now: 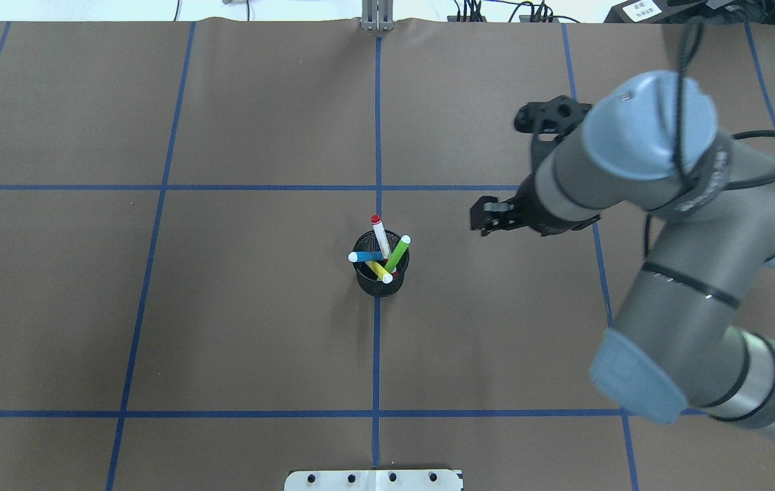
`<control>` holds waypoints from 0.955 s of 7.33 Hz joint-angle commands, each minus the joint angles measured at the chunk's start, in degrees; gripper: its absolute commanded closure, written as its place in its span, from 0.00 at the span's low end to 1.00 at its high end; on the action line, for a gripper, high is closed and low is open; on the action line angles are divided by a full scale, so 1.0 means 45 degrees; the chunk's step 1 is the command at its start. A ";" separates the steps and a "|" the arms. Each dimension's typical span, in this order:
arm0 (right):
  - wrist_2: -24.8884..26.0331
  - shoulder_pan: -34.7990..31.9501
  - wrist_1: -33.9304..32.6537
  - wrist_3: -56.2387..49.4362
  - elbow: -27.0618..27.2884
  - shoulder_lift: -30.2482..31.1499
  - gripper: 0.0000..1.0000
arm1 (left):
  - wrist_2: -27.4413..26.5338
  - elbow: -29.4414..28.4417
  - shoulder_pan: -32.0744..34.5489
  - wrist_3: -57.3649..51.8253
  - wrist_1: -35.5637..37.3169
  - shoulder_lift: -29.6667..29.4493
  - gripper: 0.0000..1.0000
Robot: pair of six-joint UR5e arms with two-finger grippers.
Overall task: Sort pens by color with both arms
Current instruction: 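Move the right gripper over the black mesh pen cup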
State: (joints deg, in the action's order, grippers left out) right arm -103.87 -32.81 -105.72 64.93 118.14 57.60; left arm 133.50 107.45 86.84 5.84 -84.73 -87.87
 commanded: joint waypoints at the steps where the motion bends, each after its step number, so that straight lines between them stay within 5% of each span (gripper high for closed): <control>1: 0.2854 0.2302 -0.1683 0.0122 -0.1378 -0.2731 0.23 | 0.0020 -0.0048 0.0000 0.0495 -0.0018 -0.0024 0.00; 3: 0.3296 0.2505 -0.1683 -0.0461 -0.4833 -0.5388 0.29 | 0.0020 -0.0029 0.0000 0.0695 -0.0038 -0.0004 0.00; 7: 0.3394 0.2467 -0.1663 -0.3293 -0.7032 -0.6629 0.33 | 0.0059 0.0010 0.0000 0.0714 -0.0038 -0.0004 0.00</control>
State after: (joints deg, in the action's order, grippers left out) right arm -88.81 -21.68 -113.27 53.16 88.73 28.44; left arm 133.72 107.46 86.80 9.03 -84.90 -87.89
